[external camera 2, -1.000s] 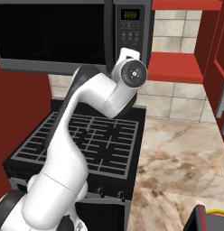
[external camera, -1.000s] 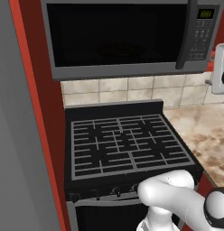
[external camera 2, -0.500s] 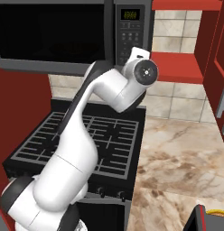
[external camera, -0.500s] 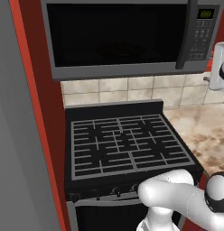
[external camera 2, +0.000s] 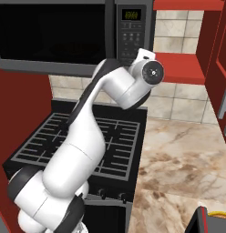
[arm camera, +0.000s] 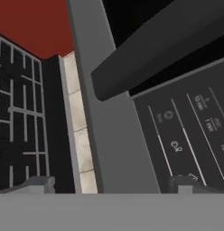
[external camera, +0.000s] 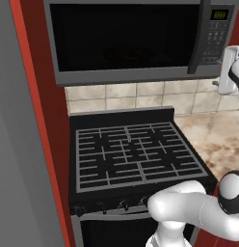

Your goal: Remove the tangerine from the bowl and place it on the small plate. Then place the bowl with only the shrimp in the microwave, close the door, and press the start button to microwave the shrimp.

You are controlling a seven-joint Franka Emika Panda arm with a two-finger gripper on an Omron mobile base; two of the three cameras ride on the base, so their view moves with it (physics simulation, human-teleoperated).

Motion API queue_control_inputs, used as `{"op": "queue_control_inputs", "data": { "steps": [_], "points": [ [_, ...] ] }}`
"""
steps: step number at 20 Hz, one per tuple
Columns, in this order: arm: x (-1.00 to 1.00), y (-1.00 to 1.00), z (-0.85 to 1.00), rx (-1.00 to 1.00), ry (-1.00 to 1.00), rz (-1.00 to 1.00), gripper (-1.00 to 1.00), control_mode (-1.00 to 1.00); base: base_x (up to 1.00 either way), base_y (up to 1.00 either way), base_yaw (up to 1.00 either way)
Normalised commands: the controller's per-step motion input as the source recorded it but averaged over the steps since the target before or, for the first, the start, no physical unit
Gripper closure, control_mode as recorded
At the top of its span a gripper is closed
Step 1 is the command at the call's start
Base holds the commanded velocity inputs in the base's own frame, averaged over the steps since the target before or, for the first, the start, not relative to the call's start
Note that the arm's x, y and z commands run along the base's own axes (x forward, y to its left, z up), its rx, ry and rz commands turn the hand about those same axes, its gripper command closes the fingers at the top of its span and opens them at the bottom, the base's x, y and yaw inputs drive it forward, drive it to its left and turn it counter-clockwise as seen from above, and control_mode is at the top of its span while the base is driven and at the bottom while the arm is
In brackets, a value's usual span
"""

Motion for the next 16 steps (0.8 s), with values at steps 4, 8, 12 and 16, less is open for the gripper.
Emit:
{"op": "queue_control_inputs", "data": {
  "steps": [4, 8, 12, 16],
  "points": [
    [0.24, -0.09, 0.0, 0.05, 0.0, 0.0, -1.0, -1.0, 0.0, 0.0, 0.0],
    [0.28, 0.0, 0.0, 0.04, 0.0, 0.0, -1.0, -1.0, 0.0, 0.0, 0.0],
    [0.31, 0.0, 0.0, 0.04, -0.01, 0.0, -1.0, -1.0, 0.0, 0.0, 0.0],
    [0.27, 0.01, -0.05, 0.03, -0.03, 0.0, -1.0, -1.0, 0.0, 0.0, 0.0]
  ]
}}
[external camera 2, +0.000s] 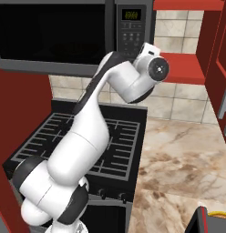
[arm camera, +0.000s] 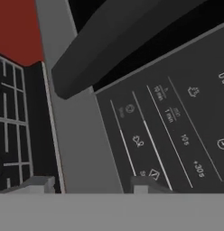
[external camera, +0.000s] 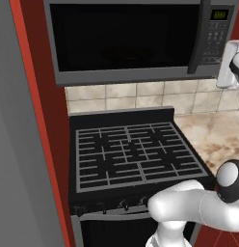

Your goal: Remove the tangerine from the bowl and place it on the small plate. Then place the bowl with only the shrimp in the microwave, close the door, and press the start button to microwave the shrimp.

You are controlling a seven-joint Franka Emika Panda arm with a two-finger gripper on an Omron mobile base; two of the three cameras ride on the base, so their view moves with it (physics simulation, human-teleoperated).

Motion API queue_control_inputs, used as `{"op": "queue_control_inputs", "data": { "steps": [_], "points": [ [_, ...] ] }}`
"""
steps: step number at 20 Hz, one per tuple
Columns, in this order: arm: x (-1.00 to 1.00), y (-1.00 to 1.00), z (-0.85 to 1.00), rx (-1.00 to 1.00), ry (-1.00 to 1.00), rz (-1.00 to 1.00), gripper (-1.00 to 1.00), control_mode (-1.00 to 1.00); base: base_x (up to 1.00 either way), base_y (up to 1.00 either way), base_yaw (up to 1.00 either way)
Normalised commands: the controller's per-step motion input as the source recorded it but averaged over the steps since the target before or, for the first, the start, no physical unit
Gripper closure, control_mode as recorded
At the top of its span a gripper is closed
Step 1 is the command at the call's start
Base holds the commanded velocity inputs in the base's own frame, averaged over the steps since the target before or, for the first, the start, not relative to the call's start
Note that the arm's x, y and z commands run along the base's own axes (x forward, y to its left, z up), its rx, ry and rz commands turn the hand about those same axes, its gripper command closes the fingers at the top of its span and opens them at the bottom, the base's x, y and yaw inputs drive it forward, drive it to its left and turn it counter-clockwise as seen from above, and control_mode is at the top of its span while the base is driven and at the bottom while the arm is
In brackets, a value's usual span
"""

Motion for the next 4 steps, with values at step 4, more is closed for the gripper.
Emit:
{"op": "queue_control_inputs", "data": {
  "steps": [4],
  "points": [
    [0.15, 0.09, -0.01, 0.04, -0.12, 0.0, -1.0, -1.0, 0.0, 0.0, 0.0]
  ]
}}
